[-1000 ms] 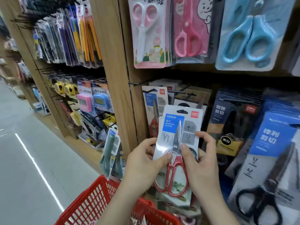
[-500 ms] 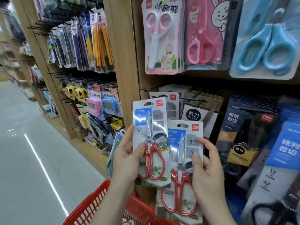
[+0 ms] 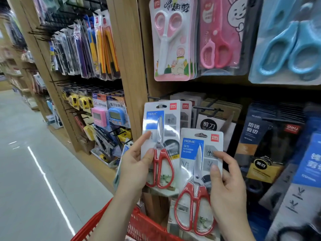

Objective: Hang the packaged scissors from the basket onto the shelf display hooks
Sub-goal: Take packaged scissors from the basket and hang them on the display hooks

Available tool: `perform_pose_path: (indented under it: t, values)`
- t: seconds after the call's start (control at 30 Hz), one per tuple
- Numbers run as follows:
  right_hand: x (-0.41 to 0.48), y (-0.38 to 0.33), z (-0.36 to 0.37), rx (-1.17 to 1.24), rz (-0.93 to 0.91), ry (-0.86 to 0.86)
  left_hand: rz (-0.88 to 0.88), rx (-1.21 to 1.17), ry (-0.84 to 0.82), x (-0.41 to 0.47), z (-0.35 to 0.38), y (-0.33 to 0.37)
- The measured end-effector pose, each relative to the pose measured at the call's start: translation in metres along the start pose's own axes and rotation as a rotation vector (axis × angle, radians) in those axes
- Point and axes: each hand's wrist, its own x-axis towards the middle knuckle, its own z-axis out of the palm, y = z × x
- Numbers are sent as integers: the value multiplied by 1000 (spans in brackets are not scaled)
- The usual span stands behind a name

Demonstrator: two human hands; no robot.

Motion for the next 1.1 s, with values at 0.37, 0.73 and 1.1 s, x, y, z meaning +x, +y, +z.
perform_pose_path:
  t: [0.37,0.73,1.1]
  values:
    - [9,-2,-15,-133,-114,122,38,509,-114,41,31,-7]
    - [20,0,-23,33,-16,124,26,701,-81,26,33,-12]
    - [8,-3,-2,179,-22,81,-337,73,-447,-45,14,-19]
